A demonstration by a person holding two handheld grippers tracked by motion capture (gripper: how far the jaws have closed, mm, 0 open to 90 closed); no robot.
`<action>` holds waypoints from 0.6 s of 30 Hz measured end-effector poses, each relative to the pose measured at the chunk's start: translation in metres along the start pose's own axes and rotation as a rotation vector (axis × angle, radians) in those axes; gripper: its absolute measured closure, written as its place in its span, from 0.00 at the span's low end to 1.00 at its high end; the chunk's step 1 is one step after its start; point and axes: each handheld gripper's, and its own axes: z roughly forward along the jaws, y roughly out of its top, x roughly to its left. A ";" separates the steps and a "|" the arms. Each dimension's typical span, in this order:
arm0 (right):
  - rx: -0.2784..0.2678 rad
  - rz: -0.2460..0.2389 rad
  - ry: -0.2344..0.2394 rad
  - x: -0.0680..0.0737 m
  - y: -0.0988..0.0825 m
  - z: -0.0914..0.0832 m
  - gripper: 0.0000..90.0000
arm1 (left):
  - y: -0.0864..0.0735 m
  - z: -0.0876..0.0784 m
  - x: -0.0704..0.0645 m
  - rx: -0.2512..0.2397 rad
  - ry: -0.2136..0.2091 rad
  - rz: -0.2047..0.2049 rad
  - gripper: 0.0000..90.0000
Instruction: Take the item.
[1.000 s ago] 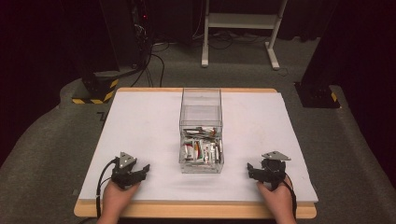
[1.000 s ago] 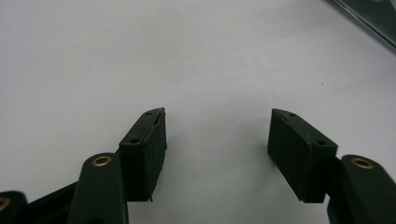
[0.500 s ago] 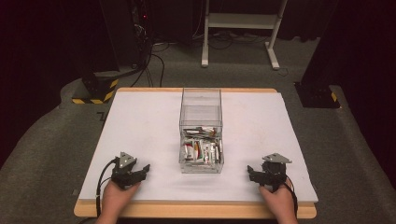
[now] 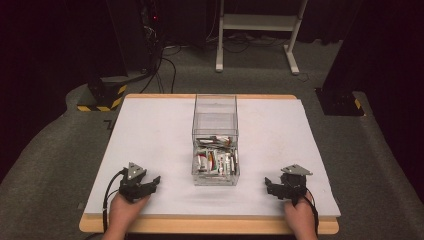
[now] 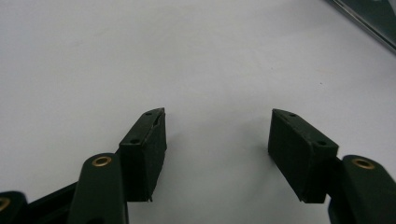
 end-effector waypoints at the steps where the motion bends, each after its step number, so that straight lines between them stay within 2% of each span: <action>1: 0.000 0.000 0.000 0.000 0.000 0.000 0.14 | 0.000 -0.001 0.000 -0.002 -0.005 0.000 0.43; 18: 0.000 0.000 0.000 0.000 0.000 0.000 0.14 | 0.006 -0.016 -0.014 -0.071 -0.034 0.010 0.44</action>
